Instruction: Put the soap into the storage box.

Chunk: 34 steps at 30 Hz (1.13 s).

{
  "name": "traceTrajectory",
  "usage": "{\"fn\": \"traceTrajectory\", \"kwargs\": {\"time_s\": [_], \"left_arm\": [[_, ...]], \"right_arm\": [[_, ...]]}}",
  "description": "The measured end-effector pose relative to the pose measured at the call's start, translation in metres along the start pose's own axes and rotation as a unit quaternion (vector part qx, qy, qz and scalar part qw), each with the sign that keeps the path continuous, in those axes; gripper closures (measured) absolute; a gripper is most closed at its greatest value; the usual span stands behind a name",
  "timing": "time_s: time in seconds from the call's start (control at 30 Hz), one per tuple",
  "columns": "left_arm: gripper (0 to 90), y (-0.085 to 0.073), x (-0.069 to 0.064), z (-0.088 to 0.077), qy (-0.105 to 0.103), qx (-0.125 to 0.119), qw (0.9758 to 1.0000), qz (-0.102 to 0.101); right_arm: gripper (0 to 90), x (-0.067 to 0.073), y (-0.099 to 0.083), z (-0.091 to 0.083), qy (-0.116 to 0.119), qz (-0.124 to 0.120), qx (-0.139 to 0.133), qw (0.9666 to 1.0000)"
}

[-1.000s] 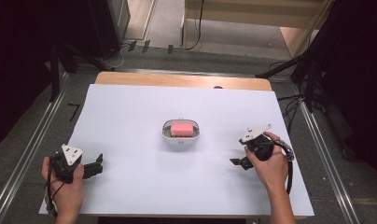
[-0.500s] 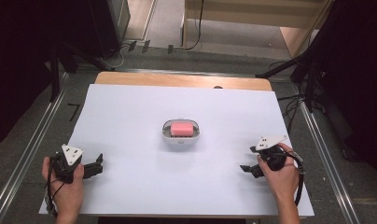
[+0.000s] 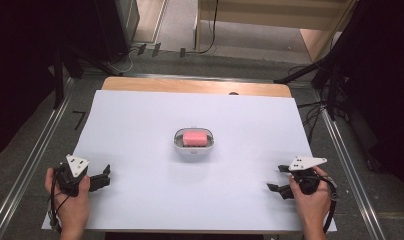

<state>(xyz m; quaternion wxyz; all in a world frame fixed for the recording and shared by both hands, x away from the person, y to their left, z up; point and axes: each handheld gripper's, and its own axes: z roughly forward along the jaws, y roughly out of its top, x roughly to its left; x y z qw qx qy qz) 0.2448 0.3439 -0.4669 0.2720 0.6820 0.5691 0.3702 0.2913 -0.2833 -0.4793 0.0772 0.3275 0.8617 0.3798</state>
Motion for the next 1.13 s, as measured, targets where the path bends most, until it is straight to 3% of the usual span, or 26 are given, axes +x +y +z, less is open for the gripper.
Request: {"fn": "traceTrajectory", "kwargs": {"time_s": [0.43, 0.87, 1.03, 1.13], "left_arm": [[0.0, 0.0, 0.0, 0.0, -0.001, -0.001, 1.0, -0.001], [0.0, 0.0, 0.001, 0.0, -0.003, 0.001, 1.0, -0.004], [0.0, 0.0, 0.001, 0.0, -0.002, 0.001, 1.0, -0.004], [0.0, 0.0, 0.001, 0.0, -0.003, 0.001, 1.0, -0.005]], "right_arm": [[18.1, 0.0, -0.03, -0.019, -0.007, 0.035, -0.074, 0.9966], [13.7, -0.002, -0.047, -0.036, -0.014, 0.072, -0.171, 0.9826], [13.6, -0.002, -0.048, -0.036, -0.027, 0.086, -0.172, 0.9809], [13.6, 0.001, -0.047, -0.037, -0.053, 0.082, -0.181, 0.9786]]}}
